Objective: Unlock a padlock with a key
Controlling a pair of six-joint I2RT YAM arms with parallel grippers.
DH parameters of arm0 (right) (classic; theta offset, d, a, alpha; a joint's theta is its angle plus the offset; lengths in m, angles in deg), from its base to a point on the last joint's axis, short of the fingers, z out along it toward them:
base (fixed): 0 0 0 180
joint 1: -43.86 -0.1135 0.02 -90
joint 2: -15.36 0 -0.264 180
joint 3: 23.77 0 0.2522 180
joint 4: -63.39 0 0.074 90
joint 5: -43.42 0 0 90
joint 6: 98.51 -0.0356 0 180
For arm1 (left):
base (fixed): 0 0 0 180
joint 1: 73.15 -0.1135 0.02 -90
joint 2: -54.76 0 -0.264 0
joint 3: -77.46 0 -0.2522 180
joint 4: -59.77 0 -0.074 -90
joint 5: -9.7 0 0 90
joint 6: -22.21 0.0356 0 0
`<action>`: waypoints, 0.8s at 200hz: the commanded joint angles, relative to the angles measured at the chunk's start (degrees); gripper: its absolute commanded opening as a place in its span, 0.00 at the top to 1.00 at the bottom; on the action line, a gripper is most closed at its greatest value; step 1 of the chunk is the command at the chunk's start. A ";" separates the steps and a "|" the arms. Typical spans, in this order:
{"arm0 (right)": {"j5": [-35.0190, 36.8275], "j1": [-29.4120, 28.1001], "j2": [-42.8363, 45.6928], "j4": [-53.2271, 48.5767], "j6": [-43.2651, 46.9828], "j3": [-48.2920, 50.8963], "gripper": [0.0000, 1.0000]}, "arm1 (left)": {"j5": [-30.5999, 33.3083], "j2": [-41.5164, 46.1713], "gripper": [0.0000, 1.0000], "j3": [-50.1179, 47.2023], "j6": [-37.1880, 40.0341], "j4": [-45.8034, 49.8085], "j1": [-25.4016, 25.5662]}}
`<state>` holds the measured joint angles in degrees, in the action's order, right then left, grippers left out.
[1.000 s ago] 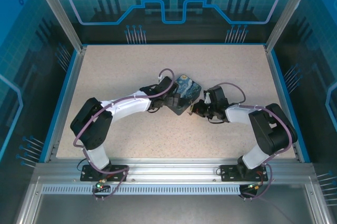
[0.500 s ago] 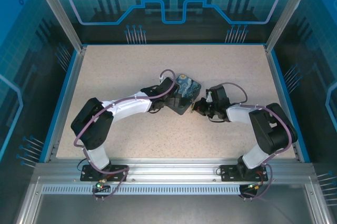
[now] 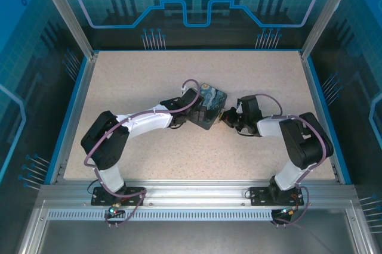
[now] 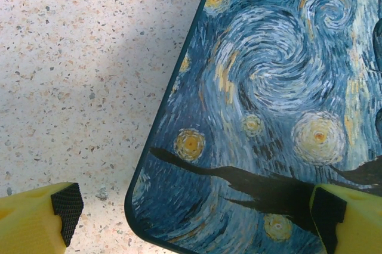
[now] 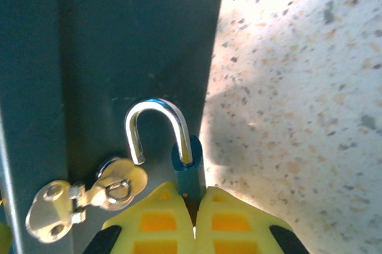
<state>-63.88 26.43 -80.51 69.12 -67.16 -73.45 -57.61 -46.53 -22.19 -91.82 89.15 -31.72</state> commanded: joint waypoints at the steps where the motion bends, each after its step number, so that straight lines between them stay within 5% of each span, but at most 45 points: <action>1: -0.09 0.74 -1.13 2.54 -1.79 -0.03 1.00 | -0.63 -2.13 0.01 -2.08 -0.09 3.60 0.34; 67: -1.13 4.59 2.23 0.74 0.47 1.88 1.00 | -0.55 -1.91 0.01 -1.82 -0.06 3.50 0.39; 160: -7.47 21.32 3.93 -6.57 6.90 3.53 1.00 | -2.38 -1.67 0.01 4.95 1.48 7.09 -0.51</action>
<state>-67.92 44.33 -75.33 64.64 -62.40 -70.85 -58.09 -47.10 -20.24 -91.60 91.57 -31.79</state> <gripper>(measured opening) 0.044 0.989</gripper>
